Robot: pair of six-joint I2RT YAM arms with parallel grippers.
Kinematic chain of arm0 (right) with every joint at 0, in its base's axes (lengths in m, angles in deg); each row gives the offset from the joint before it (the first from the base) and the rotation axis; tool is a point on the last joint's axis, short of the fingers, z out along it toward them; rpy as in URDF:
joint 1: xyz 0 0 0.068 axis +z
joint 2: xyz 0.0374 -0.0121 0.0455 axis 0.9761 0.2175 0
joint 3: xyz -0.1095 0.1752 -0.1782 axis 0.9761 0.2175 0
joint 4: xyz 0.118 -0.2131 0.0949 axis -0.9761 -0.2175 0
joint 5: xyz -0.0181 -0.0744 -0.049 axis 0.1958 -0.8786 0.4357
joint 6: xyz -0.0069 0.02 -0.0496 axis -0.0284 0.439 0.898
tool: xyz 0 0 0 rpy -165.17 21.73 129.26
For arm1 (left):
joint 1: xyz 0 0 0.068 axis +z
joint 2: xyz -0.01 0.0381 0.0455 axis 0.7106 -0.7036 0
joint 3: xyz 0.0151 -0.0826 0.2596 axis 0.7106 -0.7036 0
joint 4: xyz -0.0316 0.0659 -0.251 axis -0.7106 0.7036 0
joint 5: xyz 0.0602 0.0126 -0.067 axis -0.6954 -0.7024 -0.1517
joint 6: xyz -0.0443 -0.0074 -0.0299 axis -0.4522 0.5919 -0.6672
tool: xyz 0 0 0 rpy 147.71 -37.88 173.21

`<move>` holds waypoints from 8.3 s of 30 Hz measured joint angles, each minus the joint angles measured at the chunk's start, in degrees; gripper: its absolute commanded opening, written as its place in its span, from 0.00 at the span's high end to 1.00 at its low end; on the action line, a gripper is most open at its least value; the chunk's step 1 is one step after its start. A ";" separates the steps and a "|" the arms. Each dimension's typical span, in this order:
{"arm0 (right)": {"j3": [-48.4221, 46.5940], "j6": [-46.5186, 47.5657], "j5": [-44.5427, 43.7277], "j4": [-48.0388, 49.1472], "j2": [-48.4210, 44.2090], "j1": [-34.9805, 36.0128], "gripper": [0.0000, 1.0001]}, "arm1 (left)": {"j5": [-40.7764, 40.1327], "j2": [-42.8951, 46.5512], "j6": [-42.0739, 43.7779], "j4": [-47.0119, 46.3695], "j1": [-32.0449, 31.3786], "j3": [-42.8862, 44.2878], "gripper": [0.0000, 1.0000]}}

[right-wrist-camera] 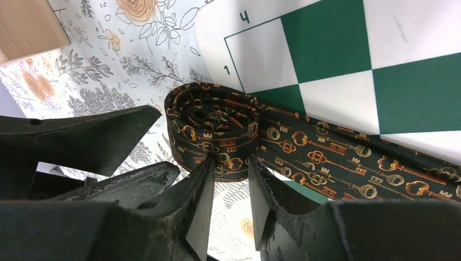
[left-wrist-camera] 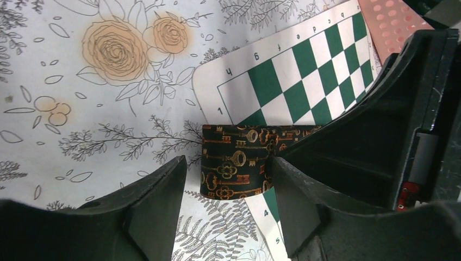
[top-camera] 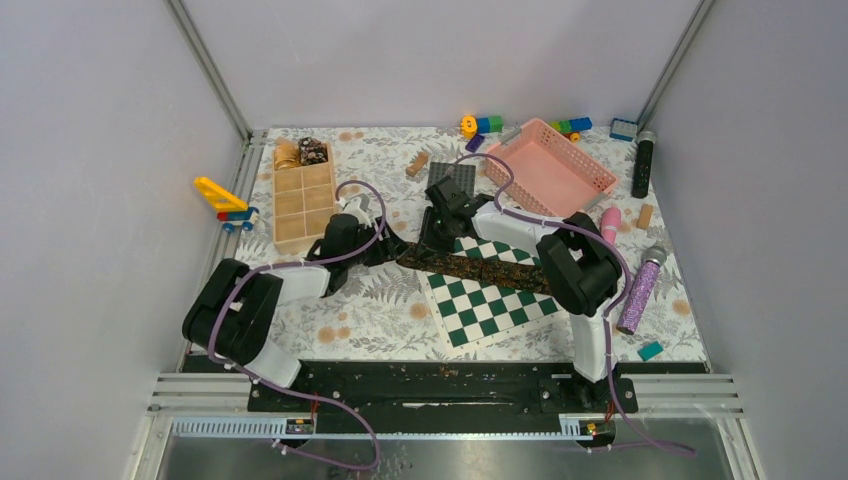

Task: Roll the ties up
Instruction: Roll the tie at the center of the board.

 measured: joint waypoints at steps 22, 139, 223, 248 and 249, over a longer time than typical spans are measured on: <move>1.05 -0.37 -0.28 0.00 0.02 0.00 0.65 | 5.05 -5.18 -3.13 -8.44 0.00 -1.79 0.40; 26.21 9.22 -13.90 -12.48 -52.43 -16.57 0.49 | -59.82 -25.97 27.15 52.65 -33.18 43.19 0.59; -8.96 35.69 -11.43 -18.18 -40.37 -18.84 0.01 | -35.80 -6.01 20.63 57.75 -25.46 41.59 0.41; -13.40 61.51 9.14 -18.84 -1.09 0.70 0.01 | -26.62 25.73 12.87 55.30 -0.57 23.50 0.22; -13.84 62.05 8.98 -18.71 -0.72 0.87 0.01 | -26.60 25.77 12.87 55.34 -0.50 23.50 0.22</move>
